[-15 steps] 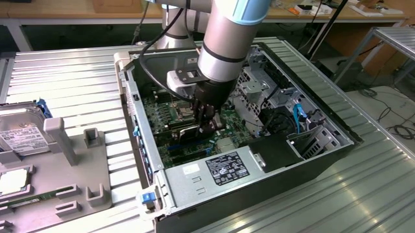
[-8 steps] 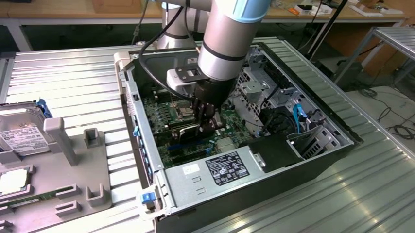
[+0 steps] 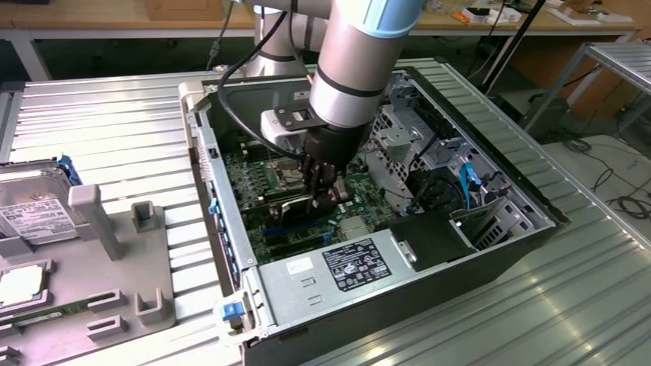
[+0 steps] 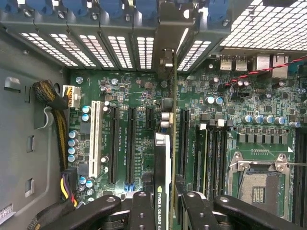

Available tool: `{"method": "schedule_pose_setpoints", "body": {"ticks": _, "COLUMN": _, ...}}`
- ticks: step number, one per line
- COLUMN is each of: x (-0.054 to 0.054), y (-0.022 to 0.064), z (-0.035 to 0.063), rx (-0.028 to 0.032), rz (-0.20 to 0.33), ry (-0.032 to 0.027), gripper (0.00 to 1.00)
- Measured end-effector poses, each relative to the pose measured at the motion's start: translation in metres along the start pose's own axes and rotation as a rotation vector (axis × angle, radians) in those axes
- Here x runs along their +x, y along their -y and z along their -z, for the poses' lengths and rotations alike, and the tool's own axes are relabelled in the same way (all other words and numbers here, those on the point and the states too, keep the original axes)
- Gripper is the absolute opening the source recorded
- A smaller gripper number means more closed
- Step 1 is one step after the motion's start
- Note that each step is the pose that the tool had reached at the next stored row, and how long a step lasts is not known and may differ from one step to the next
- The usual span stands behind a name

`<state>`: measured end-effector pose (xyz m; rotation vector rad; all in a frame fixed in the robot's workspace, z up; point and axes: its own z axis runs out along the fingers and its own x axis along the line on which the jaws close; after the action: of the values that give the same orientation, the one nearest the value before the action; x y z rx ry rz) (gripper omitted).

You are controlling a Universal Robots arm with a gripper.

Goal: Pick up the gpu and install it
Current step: 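Insert the gpu into the slot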

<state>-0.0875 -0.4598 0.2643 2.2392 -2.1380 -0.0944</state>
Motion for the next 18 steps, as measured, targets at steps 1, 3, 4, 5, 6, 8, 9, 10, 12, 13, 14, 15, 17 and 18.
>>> {"method": "schedule_pose_setpoints", "body": {"ticks": 1, "x": 0.0001, "y": 0.0, "z": -0.0003, "rx": 0.0003, "rz": 0.0, "ry": -0.0002, "gripper": 0.27}}
{"method": "schedule_pose_setpoints", "body": {"ticks": 3, "x": -0.0007, "y": -0.0001, "z": -0.0006, "rx": 0.0007, "rz": 0.0, "ry": 0.0002, "gripper": 0.27}}
{"method": "schedule_pose_setpoints", "body": {"ticks": 4, "x": -0.0013, "y": -0.0001, "z": -0.0006, "rx": 0.0007, "rz": 0.0, "ry": 0.0002, "gripper": 0.27}}
{"method": "schedule_pose_setpoints", "body": {"ticks": 5, "x": -0.0016, "y": 0.0, "z": -0.0006, "rx": 0.0007, "rz": 0.0, "ry": 0.0002, "gripper": 0.27}}
{"method": "schedule_pose_setpoints", "body": {"ticks": 6, "x": -0.0016, "y": 0.0, "z": -0.0006, "rx": 0.0007, "rz": 0.0, "ry": 0.0001, "gripper": 0.27}}
{"method": "schedule_pose_setpoints", "body": {"ticks": 8, "x": -0.0017, "y": -0.0001, "z": -0.0007, "rx": 0.0006, "rz": 0.0, "ry": 0.0, "gripper": 0.27}}
{"method": "schedule_pose_setpoints", "body": {"ticks": 9, "x": -0.0017, "y": -0.0002, "z": -0.001, "rx": 0.0007, "rz": 0.0, "ry": 0.0001, "gripper": 0.27}}
{"method": "schedule_pose_setpoints", "body": {"ticks": 10, "x": -0.0016, "y": -0.0002, "z": -0.0012, "rx": 0.0006, "rz": 0.0, "ry": 0.0, "gripper": 0.27}}
{"method": "schedule_pose_setpoints", "body": {"ticks": 12, "x": -0.0015, "y": -0.0003, "z": -0.0018, "rx": 0.0006, "rz": 0.0, "ry": -0.0003, "gripper": 0.27}}
{"method": "schedule_pose_setpoints", "body": {"ticks": 13, "x": -0.0015, "y": -0.0006, "z": -0.0023, "rx": 0.0006, "rz": 0.0, "ry": -0.0001, "gripper": 0.27}}
{"method": "schedule_pose_setpoints", "body": {"ticks": 14, "x": -0.0015, "y": -0.0007, "z": -0.0024, "rx": 0.0006, "rz": 0.0, "ry": 0.0, "gripper": 0.27}}
{"method": "schedule_pose_setpoints", "body": {"ticks": 15, "x": -0.001, "y": -0.0008, "z": -0.0026, "rx": 0.0008, "rz": 0.0, "ry": 0.0002, "gripper": 0.27}}
{"method": "schedule_pose_setpoints", "body": {"ticks": 17, "x": -0.0008, "y": -0.0008, "z": -0.0027, "rx": 0.0011, "rz": 0.0, "ry": 0.0008, "gripper": 0.27}}
{"method": "schedule_pose_setpoints", "body": {"ticks": 18, "x": -0.0007, "y": -0.0008, "z": -0.0025, "rx": 0.001, "rz": 0.0, "ry": 0.0007, "gripper": 0.27}}
